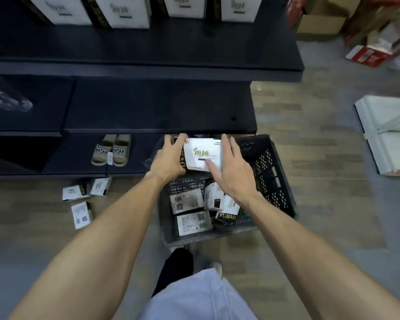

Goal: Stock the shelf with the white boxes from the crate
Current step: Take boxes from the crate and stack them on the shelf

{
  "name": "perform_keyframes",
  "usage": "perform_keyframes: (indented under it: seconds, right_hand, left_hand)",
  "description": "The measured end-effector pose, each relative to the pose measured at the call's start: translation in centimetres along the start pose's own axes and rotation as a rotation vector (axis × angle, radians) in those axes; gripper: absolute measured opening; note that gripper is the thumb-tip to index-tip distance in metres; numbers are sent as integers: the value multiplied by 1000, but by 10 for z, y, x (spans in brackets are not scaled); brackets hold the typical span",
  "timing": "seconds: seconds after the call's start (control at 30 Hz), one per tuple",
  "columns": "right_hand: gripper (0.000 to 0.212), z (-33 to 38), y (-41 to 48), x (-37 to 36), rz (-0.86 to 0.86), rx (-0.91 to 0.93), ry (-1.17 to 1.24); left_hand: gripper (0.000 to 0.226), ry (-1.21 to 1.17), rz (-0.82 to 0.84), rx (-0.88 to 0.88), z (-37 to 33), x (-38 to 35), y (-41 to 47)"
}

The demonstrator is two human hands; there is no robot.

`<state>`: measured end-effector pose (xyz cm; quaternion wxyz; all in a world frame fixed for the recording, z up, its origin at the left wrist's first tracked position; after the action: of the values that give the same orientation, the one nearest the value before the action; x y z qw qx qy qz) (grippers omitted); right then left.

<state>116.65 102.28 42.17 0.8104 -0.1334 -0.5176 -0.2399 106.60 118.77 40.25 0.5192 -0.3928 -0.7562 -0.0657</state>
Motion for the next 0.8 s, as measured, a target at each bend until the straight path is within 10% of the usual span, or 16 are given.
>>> perform_keyframes:
  seconds: [0.43,0.8]
  right_hand:
    - [55,22,-10,88,-151,-6,109]
    - [49,69,73,109,-393,48,200]
  left_hand:
    - [97,-98,-216,-21,-50,53,-72]
    - [58,-226,-470,-75,-54,147,-20]
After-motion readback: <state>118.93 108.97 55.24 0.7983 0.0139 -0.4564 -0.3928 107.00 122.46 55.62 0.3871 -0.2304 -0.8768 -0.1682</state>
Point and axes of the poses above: each hand's wrist, its own y-axis towards the middle knuckle, its own x-axis out of the back of the hand, z = x × y, the point moved 1 cm from there along y, towards the middle knuckle, and after that the axes turned 11 degrees about x, right-handed, at the moved point
